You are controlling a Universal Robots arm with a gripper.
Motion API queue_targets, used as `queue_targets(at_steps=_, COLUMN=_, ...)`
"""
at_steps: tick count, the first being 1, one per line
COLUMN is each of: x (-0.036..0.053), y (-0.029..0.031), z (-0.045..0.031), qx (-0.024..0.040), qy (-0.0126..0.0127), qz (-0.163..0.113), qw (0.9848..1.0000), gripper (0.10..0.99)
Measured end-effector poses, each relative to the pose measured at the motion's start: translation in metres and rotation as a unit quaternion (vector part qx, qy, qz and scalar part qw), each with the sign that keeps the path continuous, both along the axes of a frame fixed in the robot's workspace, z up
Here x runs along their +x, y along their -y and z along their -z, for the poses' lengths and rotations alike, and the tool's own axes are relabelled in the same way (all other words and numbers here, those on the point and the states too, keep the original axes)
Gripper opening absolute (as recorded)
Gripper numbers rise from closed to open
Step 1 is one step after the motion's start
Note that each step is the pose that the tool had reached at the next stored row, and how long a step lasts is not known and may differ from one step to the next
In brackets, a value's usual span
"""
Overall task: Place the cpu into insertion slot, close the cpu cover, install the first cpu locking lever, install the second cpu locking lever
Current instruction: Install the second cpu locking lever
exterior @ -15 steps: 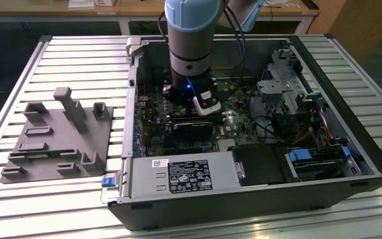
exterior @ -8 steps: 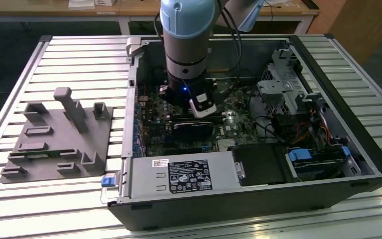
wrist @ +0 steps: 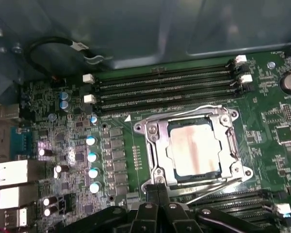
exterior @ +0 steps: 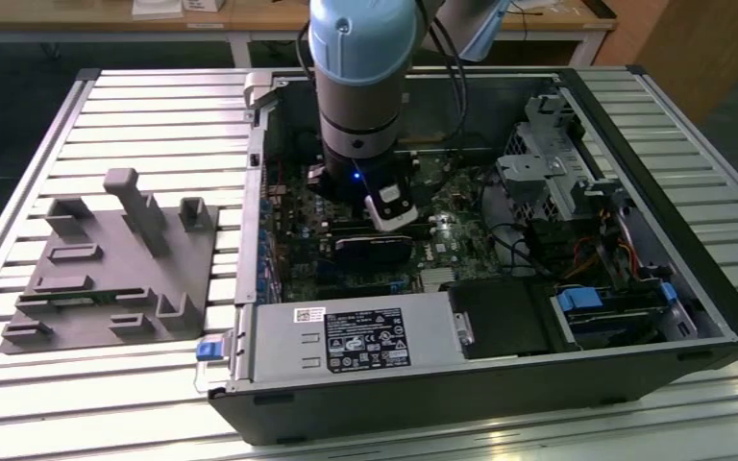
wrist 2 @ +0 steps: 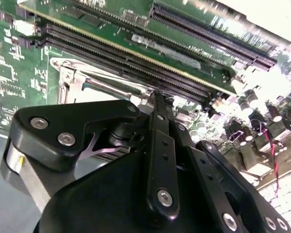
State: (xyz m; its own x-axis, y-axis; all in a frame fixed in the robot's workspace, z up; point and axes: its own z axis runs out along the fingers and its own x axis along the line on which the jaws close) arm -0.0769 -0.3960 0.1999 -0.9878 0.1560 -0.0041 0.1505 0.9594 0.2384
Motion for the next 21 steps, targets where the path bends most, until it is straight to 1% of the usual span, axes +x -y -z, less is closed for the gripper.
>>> queue_targets(at_steps=2, x=-0.0001, y=0.0012, z=-0.0001, qx=0.0001, qy=0.0000, qz=0.000, qw=1.0000, gripper=0.106)
queue_targets(at_steps=4, x=-0.0001, y=0.0012, z=-0.0020, qx=0.0000, qy=0.0000, qz=0.000, qw=1.0000, gripper=0.106)
queue_targets(at_steps=9, x=0.0003, y=0.0013, z=-0.0122, qx=0.0001, qy=-0.0001, qz=0.000, qw=1.0000, gripper=0.106)
queue_targets(at_steps=12, x=0.0013, y=0.0020, z=-0.0132, qx=0.0001, qy=-0.0001, qz=0.000, qw=1.0000, gripper=0.106)
queue_targets(at_steps=16, x=0.0035, y=0.0044, z=-0.0138, qx=0.0000, qy=-0.0008, qz=0.000, qw=1.0000, gripper=0.106)
queue_targets(at_steps=21, x=0.0093, y=0.0050, z=-0.0140, qx=0.0001, qy=-0.0021, qz=0.000, qw=1.0000, gripper=0.106)
